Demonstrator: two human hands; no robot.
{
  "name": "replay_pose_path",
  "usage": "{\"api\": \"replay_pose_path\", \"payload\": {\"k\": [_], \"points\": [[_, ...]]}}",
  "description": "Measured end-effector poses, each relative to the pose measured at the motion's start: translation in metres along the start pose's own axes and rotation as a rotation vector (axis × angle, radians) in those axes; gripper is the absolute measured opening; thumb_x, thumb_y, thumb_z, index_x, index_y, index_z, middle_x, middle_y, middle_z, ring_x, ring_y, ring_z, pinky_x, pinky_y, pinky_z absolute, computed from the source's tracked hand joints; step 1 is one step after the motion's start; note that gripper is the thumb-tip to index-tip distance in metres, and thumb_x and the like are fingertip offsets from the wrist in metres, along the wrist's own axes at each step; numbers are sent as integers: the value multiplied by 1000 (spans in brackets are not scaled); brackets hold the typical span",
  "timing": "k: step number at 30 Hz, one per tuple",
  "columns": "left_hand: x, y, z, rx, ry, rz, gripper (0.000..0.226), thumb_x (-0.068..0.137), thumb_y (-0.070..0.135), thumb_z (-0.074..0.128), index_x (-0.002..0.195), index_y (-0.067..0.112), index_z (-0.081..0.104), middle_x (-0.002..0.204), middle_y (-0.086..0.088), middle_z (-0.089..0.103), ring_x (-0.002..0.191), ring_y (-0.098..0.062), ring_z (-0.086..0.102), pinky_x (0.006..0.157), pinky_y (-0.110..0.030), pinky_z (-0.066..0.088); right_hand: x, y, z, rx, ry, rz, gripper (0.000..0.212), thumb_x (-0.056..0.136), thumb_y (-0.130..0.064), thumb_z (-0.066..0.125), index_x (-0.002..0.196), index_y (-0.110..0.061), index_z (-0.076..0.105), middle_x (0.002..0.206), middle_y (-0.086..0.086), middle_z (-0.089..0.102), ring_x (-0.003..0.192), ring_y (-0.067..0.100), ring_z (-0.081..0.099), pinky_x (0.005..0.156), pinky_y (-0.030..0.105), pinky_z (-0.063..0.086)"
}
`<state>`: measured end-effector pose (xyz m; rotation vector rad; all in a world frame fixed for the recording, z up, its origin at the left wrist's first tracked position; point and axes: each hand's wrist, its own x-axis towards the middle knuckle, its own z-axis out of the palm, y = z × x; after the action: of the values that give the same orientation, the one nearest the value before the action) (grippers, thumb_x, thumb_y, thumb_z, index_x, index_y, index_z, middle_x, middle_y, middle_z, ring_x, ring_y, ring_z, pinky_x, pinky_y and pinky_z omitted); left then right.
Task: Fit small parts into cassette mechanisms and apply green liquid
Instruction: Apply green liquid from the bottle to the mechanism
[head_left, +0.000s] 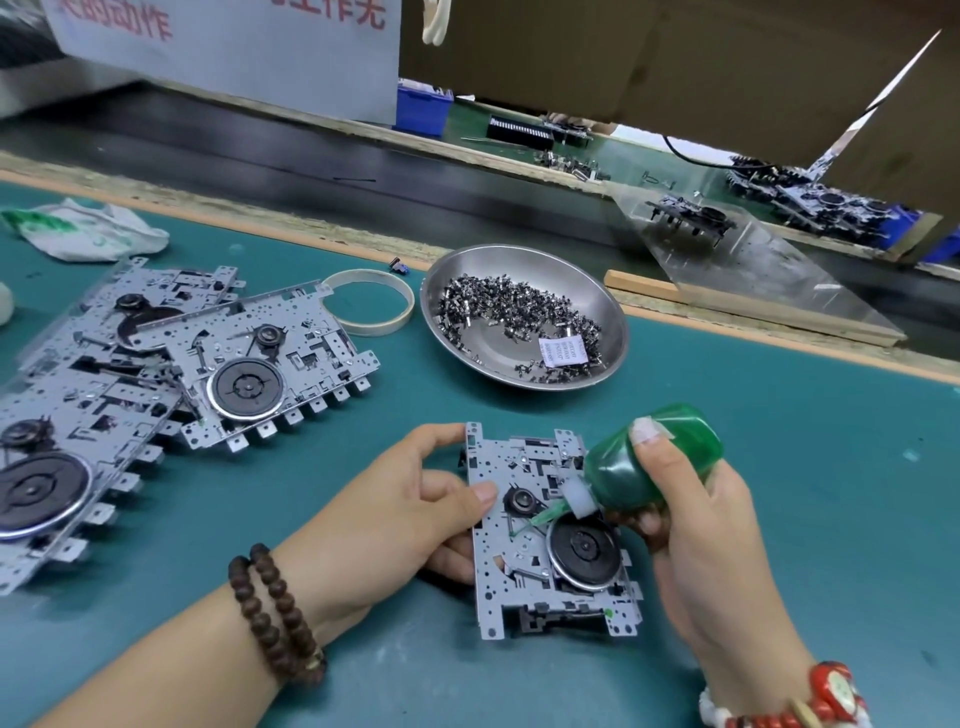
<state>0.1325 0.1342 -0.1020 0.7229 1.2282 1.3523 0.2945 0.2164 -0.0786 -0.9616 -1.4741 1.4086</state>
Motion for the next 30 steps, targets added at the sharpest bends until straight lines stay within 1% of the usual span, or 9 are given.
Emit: {"api": "replay_pose_path", "payload": {"k": [3, 4, 9, 14, 18, 22, 26, 27, 30], "points": [[0, 0, 0, 3, 2, -3, 41, 83, 13, 59, 121, 22, 46, 73, -12, 68, 53, -16, 61, 45, -20, 48, 0, -1, 0, 29, 0, 3, 19, 64, -48, 60, 63, -31, 68, 56, -8, 59, 47, 0, 45, 48, 14, 40], [0, 1, 0, -2, 2, -6, 41, 83, 13, 59, 121, 22, 46, 73, -12, 68, 53, -16, 61, 45, -20, 48, 0, -1, 0, 43, -2, 7, 19, 64, -47, 60, 61, -30, 67, 55, -8, 58, 43, 0, 44, 46, 12, 39], [1, 1, 0, -13, 3, -5, 38, 83, 12, 59, 118, 22, 47, 72, -11, 68, 53, -15, 61, 45, -20, 49, 0, -1, 0, 56, -28, 3, 18, 64, -48, 60, 60, -32, 67, 55, -8, 58, 42, -1, 43, 45, 10, 38], [-1, 2, 1, 1, 0, -8, 42, 84, 12, 59, 122, 22, 46, 77, -16, 67, 54, -17, 61, 46, -21, 49, 0, 1, -2, 73, 9, 15, 24, 65, -44, 61, 64, -20, 63, 56, -7, 59, 43, -1, 44, 43, 11, 39], [0, 2, 0, -6, 2, -6, 41, 83, 12, 59, 121, 21, 46, 77, -17, 67, 54, -17, 61, 45, -21, 49, 0, 0, -3, 75, 0, 8, 16, 70, -43, 66, 63, -30, 68, 56, -7, 60, 42, 0, 44, 44, 12, 39], [-1, 2, 1, -7, 4, -7, 42, 82, 12, 59, 122, 20, 46, 75, -17, 66, 53, -17, 61, 45, -20, 49, 1, 1, -1, 83, -17, 2, 18, 78, -39, 68, 62, -31, 68, 57, -8, 60, 43, 0, 45, 46, 14, 40], [0, 2, 0, -7, 5, -5, 42, 82, 12, 59, 120, 21, 46, 74, -15, 66, 52, -16, 61, 44, -20, 49, 1, 2, -1, 62, -25, 6, 15, 75, -43, 68, 67, -30, 68, 62, -4, 62, 55, 10, 51, 50, 19, 43], [0, 2, 0, -6, 7, -3, 41, 82, 12, 59, 121, 21, 46, 74, -16, 66, 53, -16, 61, 45, -21, 49, 1, 1, -1, 62, -24, 5, 15, 74, -44, 69, 67, -31, 68, 62, -4, 62, 55, 9, 52, 50, 19, 43], [0, 2, 1, -5, 6, 0, 42, 82, 11, 59, 121, 21, 46, 73, -15, 67, 53, -16, 61, 45, -21, 49, 1, -1, -1, 89, -16, -7, 15, 73, -41, 71, 62, -32, 67, 57, -6, 60, 44, 1, 47, 45, 13, 40]]}}
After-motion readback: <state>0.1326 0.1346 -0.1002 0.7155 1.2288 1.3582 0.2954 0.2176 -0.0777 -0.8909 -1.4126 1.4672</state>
